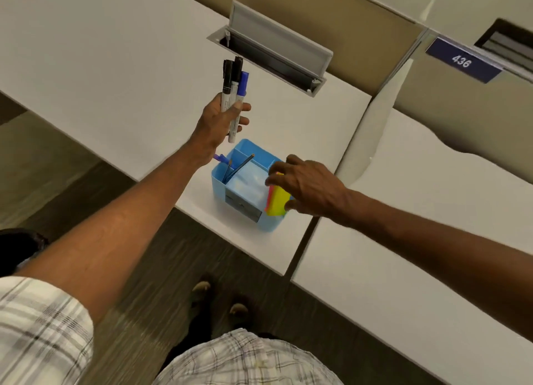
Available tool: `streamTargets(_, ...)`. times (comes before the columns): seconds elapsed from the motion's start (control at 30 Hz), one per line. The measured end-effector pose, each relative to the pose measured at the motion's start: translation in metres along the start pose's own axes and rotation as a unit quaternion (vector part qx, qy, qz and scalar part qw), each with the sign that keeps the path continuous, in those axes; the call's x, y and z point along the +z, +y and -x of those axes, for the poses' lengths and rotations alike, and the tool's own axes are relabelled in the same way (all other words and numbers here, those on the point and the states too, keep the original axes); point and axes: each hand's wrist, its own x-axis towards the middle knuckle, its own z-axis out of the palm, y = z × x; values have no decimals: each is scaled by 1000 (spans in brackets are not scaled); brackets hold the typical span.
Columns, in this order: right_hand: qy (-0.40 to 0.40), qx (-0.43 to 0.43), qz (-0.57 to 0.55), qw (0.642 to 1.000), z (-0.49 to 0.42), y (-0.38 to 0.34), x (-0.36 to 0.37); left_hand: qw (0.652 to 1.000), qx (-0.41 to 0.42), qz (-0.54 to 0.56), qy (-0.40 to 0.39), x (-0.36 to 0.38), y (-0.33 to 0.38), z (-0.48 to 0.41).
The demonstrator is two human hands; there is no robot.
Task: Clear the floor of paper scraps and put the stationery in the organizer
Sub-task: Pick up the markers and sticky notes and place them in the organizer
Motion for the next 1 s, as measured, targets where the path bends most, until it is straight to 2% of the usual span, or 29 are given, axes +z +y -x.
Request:
streamTargets(0.1,-13,7,-5,1000,0,11,2,999,-5,-6,-46,-2,1,-14)
streamTargets(0.23,-16,41,-75,996,-8,17,9,997,-7,-8,-82,-2,-2,-25)
streamTargets(0.33,-40,33,-109,993,-13,15,9,994,-9,-9,-104,-2,-7,-28)
streamTargets(0.53,30,-37,-30,998,-3,10,3,992,-4,-14,-124,-3,-13,-39)
streamTargets(0.63,44,-30,6,999,1,5,8,992,-7,-16,-129,-2,-15,-42)
streamTargets(0.83,1,-26,-71,997,6,-9,24,988,-16,-34,-149,7,-26,-45)
streamTargets(0.93,50,5,-98,994,7,0,23,987,-21,-36,-157,11,-31,-44)
streamTargets(1.0,115,73,-176,975,2,10,14,985,-28,-37,-168,13,-31,-42)
